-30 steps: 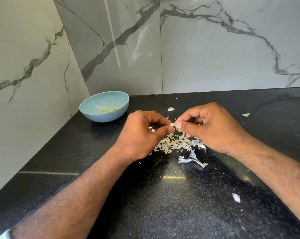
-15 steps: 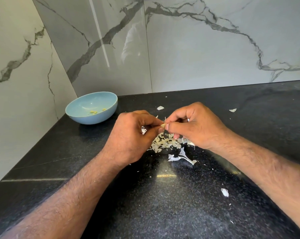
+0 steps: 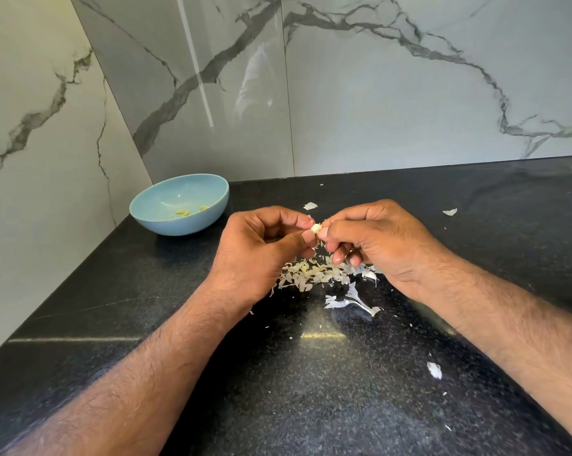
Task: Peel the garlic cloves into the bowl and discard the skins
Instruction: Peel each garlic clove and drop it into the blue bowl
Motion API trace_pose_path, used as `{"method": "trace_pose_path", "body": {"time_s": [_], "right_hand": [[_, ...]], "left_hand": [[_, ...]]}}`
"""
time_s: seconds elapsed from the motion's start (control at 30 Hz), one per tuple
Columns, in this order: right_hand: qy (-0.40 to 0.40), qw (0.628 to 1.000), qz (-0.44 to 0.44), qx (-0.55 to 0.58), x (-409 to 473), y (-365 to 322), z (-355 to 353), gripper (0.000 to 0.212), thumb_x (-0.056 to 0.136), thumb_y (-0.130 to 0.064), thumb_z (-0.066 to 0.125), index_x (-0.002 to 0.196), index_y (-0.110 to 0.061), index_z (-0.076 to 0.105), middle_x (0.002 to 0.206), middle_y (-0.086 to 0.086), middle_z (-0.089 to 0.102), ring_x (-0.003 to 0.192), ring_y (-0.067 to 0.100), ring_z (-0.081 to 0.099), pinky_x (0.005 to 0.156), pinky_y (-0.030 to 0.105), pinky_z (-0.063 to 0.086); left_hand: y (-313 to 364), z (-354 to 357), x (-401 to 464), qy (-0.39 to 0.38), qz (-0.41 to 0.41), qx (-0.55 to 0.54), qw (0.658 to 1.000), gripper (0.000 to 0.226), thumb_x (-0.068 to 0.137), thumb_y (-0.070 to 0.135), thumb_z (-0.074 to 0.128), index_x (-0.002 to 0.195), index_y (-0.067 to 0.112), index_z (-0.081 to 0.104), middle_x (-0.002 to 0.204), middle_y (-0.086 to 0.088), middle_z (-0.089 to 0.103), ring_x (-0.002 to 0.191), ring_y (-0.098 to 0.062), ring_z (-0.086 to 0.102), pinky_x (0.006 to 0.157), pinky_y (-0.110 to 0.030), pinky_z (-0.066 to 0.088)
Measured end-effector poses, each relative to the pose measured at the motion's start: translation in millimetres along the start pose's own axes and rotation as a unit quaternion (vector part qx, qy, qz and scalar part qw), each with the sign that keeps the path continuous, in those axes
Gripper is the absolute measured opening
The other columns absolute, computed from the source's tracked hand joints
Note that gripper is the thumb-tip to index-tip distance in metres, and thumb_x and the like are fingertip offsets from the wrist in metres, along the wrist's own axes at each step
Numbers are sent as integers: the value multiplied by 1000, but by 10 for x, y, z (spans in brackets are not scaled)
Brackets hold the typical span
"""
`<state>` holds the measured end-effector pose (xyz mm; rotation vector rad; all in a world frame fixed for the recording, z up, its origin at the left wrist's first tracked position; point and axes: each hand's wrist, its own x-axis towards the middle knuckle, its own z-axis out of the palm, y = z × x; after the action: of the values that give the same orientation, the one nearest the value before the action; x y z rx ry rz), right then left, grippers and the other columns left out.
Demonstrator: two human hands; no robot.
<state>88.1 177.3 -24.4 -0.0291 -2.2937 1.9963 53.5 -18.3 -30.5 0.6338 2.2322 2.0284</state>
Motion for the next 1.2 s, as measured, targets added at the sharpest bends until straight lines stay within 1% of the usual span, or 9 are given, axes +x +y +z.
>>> {"method": "trace_pose_path", "body": {"time_s": [0.23,0.37,0.43,0.6,0.77,0.9,1.0,1.1,1.2], "right_hand": [[-19,1000,-3,-11,-13,-14,-12,6,88,-7,77,87,-9,83,76,13,75,65,20,65,53,26,41],[-7,993,-77,-92,-16,-42,-10,9,85,-5,76,81,-8,82,66,7,73,61,16,63,55,15,44],[-6,986,-106,-131,-18,-55,-10,11,85,-8,76,79,-14,83,62,6,71,59,13,62,58,13,44],[0,984,-121,-128,-11,-53,-38,12,86,-10,76,82,-18,83,64,10,72,59,14,62,58,17,46],[17,977,-134,-165,-21,-72,-41,9,88,-15,78,81,-18,82,56,-2,67,52,5,56,56,18,46],[22,966,-158,-205,-45,-92,-24,10,88,-17,78,78,-17,81,61,0,69,54,10,56,56,35,52],[-1,971,-155,-181,-43,-100,-51,11,87,-11,77,77,-15,80,65,6,71,56,11,59,62,38,56],[-8,974,-137,-180,-17,-85,-106,9,88,-10,78,79,-11,80,63,-6,72,55,6,63,67,23,57],[-16,959,-101,-264,-2,-71,-159,8,93,-11,75,90,-15,81,65,-12,74,58,2,69,58,9,48]], "left_hand": [[8,3,2,0,-20,-7,1000,19,87,-5,83,102,4,76,93,-16,80,85,-33,79,90,-47,65],[16,3,22,-7,-46,-31,998,17,86,-7,81,98,4,78,94,-18,80,83,-30,77,94,-52,63],[24,3,23,-10,-65,-61,996,17,86,-8,80,95,6,79,93,-20,79,80,-30,76,94,-50,63],[33,-18,36,-33,-106,-152,982,19,83,-8,75,98,3,79,90,-21,76,78,-28,73,85,-39,62],[36,-6,49,-39,-126,-179,975,26,74,-3,78,99,1,79,90,-20,75,75,-26,74,87,-38,62],[33,6,41,-29,-121,-177,976,25,72,-3,78,97,2,80,91,-22,75,75,-27,73,87,-39,63],[44,-33,56,-5,-111,-181,977,24,72,-3,77,95,2,80,88,-20,75,74,-27,73,82,-36,65],[46,-102,85,17,-111,-206,972,22,73,1,78,94,6,81,87,-17,76,76,-25,74,83,-36,63],[59,-120,84,11,-117,-229,966,24,74,3,77,97,7,79,88,-14,76,77,-23,74,85,-36,61]]}}
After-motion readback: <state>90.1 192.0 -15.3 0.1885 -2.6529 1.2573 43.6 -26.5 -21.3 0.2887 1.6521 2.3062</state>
